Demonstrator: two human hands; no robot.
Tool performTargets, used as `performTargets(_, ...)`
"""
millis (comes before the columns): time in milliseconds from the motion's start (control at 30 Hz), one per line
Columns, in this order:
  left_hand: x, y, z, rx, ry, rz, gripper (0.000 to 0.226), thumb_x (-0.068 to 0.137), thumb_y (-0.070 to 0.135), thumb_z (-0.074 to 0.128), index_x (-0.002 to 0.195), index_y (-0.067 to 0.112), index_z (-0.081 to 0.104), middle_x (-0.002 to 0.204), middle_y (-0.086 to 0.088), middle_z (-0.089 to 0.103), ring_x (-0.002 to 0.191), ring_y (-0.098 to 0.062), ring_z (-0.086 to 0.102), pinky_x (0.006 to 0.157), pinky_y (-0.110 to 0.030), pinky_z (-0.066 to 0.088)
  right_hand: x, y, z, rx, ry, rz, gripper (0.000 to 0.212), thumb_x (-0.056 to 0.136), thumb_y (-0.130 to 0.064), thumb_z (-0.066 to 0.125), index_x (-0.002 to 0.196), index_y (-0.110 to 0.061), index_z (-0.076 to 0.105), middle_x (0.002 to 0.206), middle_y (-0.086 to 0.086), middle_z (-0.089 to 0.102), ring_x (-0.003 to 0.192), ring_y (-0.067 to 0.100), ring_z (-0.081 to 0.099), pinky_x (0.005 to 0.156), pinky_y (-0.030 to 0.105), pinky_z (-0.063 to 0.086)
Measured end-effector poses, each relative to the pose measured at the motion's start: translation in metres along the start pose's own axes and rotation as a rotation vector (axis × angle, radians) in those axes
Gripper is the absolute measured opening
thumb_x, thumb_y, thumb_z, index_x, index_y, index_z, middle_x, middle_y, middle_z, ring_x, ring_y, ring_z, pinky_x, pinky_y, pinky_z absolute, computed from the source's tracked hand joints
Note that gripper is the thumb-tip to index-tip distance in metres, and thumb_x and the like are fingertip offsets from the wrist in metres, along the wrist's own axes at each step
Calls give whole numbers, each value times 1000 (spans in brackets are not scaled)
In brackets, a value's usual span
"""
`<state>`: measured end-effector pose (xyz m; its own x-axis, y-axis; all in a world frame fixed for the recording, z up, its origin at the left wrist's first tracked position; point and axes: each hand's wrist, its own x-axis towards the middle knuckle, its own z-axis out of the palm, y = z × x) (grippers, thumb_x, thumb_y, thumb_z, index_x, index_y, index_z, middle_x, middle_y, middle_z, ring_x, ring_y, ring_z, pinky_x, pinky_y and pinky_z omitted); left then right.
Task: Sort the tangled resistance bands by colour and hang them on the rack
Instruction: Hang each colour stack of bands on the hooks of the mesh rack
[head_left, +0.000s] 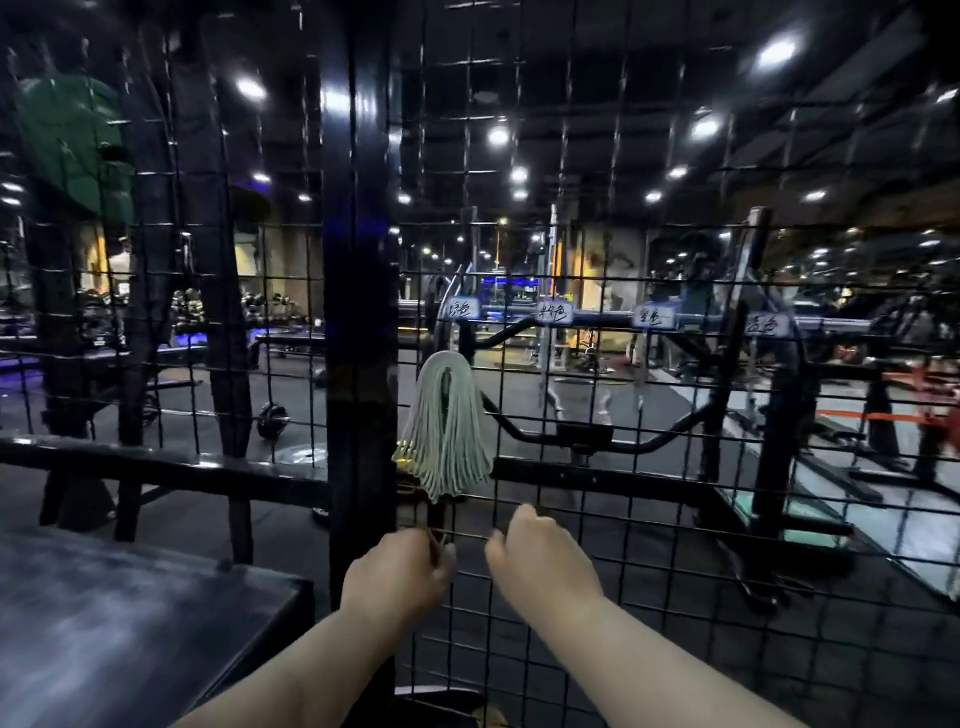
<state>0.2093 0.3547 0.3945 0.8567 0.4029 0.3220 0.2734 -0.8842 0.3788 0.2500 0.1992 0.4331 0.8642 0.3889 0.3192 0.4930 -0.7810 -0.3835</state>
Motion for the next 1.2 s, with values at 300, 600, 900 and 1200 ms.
performTargets(300, -16, 45, -5, -13, -48, 59, 44, 97, 60, 39, 85, 22, 58, 82, 3, 63, 78, -17, 63, 67, -32, 49, -34, 22, -41, -166, -108, -51, 24, 104, -5, 35, 118, -4, 54, 94, 15, 41, 68, 28, 47, 58, 35, 42)
performTargets(600, -49, 94, -24, -37, -67, 155, 42, 99, 59, 38, 84, 24, 57, 80, 7, 64, 77, -11, 62, 62, -30, 44, -65, 39, -82, -66, -66, 111, 16, 104, -25, 39, 93, -15, 43, 98, 6, 60, 91, 27, 58, 61, 29, 40)
performTargets(900, -96, 135, -39, -60, -98, 202, 41, 99, 57, 40, 72, 27, 45, 80, 5, 57, 82, -14, 59, 69, -29, 45, -112, 62, -119, -2, -118, 189, 18, 102, -26, 41, 103, -12, 53, 103, 8, 61, 90, 26, 58, 62, 32, 42)
performTargets(1200, -180, 137, -36, -27, -146, 264, 38, 97, 48, 41, 74, 21, 55, 76, 3, 65, 68, -18, 64, 63, -32, 55, -203, 98, -132, -97, -245, 241, 16, 98, -25, 44, 100, -11, 52, 104, 10, 56, 84, 29, 57, 60, 29, 39)
